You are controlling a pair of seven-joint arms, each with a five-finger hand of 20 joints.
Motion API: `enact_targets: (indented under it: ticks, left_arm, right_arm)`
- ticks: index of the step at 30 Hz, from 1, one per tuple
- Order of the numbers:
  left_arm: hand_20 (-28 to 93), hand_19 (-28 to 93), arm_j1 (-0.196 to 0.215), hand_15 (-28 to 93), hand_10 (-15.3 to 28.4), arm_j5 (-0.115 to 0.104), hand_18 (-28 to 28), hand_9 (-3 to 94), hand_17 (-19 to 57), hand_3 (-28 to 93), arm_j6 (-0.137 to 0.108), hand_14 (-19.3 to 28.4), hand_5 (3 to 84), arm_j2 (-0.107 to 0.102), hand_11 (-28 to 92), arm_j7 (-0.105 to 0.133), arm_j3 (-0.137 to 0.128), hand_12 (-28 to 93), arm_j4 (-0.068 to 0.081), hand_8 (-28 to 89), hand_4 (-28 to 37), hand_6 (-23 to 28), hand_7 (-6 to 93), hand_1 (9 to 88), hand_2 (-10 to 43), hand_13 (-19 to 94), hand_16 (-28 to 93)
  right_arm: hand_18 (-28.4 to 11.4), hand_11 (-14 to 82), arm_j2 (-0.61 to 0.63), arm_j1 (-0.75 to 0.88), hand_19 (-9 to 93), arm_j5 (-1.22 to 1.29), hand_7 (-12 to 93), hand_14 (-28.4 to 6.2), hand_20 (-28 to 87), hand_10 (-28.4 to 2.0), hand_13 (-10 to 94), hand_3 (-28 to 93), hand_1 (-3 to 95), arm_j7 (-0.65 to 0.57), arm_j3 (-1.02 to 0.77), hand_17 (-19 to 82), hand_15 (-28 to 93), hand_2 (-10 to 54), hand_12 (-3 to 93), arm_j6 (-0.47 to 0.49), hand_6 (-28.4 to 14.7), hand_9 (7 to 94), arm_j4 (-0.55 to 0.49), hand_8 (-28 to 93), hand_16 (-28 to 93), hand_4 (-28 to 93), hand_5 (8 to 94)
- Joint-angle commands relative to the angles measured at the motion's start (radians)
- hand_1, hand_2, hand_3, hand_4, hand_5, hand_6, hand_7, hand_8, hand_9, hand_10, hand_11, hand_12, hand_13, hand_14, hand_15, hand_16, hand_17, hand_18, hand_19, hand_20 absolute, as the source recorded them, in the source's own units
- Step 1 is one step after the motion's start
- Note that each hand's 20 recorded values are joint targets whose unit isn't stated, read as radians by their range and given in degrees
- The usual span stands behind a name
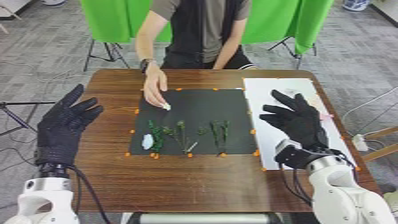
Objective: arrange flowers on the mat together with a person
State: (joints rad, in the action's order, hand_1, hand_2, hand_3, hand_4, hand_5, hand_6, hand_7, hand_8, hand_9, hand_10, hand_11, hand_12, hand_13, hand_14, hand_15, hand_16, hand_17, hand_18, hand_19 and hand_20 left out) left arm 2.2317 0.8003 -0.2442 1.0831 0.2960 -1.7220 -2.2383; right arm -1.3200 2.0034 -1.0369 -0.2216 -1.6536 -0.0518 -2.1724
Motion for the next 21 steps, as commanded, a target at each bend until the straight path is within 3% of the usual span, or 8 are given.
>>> enact_targets:
  ticks: [1, 21]
  left_arm:
    - [16, 58, 0.004, 50, 19.4, 0.001, 26.7, 39.5, -4.8, 76, -0.004, 26.6, 38.7, 0.006, 22, -0.019, 0.002, 12, 0.000, -6, -27.7, 8.5, 5.0, 21.6, 6.6, 30, -6]
    - [17, 57, 0.003, 50, 19.5, -0.002, 26.5, 39.3, -4.8, 76, -0.008, 26.6, 38.5, 0.003, 23, -0.013, 0.005, 12, 0.000, -6, -27.5, 8.7, 5.2, 21.7, 6.6, 30, -6]
  right_arm:
    - [-17.8, 16.5, -0.004, 0.009, 40, -0.004, 15, -17.5, 21, -15.8, 42, 68, 17.0, -0.006, 0.004, 4, 39, 9.9, 14.0, -0.008, 0.7, 53.3, -0.005, -14, 13, -27, 45.8]
    - [-17.8, 17.2, 0.020, -0.001, 41, -0.063, 15, -17.2, 21, -16.0, 43, 69, 17.7, -0.003, 0.000, 5, 41, 9.2, 14.3, -0.047, 0.8, 53.8, -0.013, -14, 14, -26, 45.9]
